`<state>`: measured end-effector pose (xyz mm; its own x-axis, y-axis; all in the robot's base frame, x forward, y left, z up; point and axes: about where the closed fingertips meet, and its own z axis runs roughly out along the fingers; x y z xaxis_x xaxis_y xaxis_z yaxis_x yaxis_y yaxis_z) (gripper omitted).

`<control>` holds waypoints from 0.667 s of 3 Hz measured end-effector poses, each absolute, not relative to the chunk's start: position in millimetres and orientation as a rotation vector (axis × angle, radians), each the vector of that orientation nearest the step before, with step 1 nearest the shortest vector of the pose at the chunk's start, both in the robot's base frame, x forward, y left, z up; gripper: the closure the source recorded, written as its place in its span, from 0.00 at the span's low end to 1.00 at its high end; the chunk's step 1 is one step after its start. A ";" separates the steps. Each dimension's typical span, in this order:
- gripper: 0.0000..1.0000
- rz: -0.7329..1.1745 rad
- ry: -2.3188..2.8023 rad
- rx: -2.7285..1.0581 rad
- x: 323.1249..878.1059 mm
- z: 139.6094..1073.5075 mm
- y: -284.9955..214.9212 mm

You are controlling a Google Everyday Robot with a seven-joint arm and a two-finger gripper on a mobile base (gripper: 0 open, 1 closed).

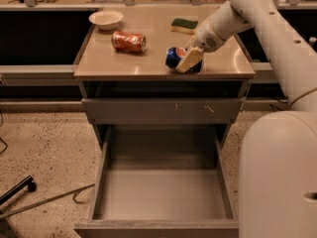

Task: Place pepsi can into middle drawer

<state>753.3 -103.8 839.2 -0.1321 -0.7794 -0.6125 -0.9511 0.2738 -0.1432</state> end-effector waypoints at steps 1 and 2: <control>1.00 0.421 1.944 -1.571 715.8 835.9 -103.0; 1.00 0.521 1.967 -1.617 665.8 805.2 -94.9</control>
Offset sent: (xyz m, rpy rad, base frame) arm -0.1388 0.0067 -0.0381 0.0587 0.1341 0.0965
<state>665.8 -94.9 805.2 -0.1377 -0.7704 -0.6225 -0.9776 0.2067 -0.0395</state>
